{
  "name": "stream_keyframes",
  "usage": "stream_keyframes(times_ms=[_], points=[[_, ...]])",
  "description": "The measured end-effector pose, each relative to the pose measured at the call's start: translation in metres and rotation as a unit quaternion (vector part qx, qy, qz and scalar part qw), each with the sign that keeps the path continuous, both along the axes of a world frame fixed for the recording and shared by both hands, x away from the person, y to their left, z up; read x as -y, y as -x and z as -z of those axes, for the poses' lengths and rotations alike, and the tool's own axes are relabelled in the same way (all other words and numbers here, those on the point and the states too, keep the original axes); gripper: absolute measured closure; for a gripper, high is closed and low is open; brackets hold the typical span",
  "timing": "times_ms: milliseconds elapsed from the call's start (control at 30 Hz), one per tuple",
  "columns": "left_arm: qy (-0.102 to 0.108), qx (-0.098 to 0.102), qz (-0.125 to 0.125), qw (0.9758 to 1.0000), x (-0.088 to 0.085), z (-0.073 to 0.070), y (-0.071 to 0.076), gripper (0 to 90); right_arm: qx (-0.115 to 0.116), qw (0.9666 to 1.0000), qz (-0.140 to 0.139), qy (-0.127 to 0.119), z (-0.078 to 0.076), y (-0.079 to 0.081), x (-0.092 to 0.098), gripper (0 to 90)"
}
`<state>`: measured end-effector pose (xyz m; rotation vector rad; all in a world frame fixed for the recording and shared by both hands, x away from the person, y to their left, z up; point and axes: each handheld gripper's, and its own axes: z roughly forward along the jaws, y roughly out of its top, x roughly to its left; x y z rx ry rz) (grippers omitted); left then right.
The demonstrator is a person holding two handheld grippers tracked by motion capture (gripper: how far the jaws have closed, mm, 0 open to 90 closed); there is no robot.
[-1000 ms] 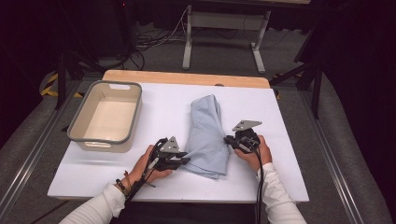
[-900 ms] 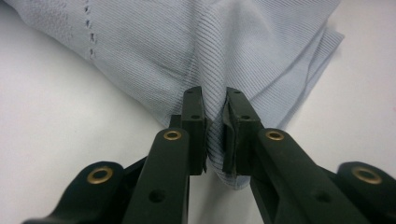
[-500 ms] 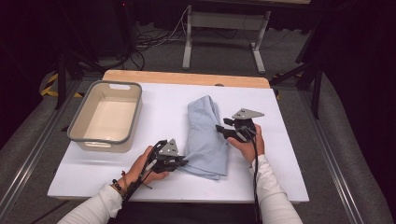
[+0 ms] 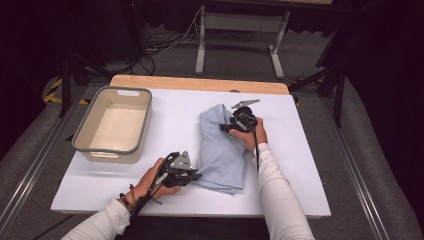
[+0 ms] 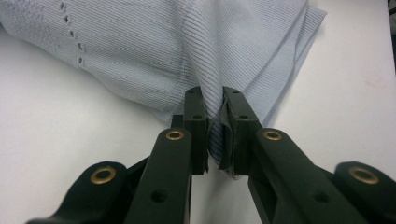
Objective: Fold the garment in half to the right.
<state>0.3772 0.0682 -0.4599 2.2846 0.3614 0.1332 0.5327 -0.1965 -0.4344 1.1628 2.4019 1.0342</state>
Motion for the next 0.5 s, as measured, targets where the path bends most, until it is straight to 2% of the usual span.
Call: stream_keyframes(times_ms=[33,100,133,200,267,367,400,467,500], points=[[0.004,-0.004,-0.003,1.0000,0.000,0.001,0.001,81.3,-0.009,1.0000,-0.002,0.000,0.003,-0.002,-0.001,49.2],[0.000,0.001,0.001,1.0000,0.000,0.001,0.000,80.9,-0.023,0.9997,-0.005,-0.003,0.008,-0.004,-0.002,64.4],[0.000,0.000,0.000,1.0000,0.000,0.001,0.001,80.9,-0.028,0.9995,-0.010,-0.006,0.009,-0.004,-0.003,68.0],[0.001,0.001,0.000,1.0000,0.000,0.001,0.001,80.6,-0.027,0.9996,-0.010,-0.003,0.009,-0.003,-0.005,77.8],[0.001,-0.002,-0.002,1.0000,0.000,0.001,0.001,80.4,-0.010,0.9999,-0.007,-0.002,0.003,0.001,-0.004,83.7],[0.009,-0.009,-0.010,0.9999,0.000,0.002,0.002,78.7,0.011,0.9997,0.000,-0.022,-0.008,0.006,0.003,84.9],[0.011,-0.010,-0.010,0.9998,0.000,0.002,0.002,78.2,0.023,0.9991,0.005,-0.036,-0.014,0.009,0.008,85.1],[0.012,-0.008,-0.009,0.9998,0.001,0.002,0.003,77.8,0.030,0.9982,0.010,-0.051,-0.019,0.014,0.016,85.1],[0.012,-0.008,-0.009,0.9998,0.001,0.002,0.003,77.9,0.030,0.9982,0.010,-0.051,-0.019,0.014,0.016,85.1]])
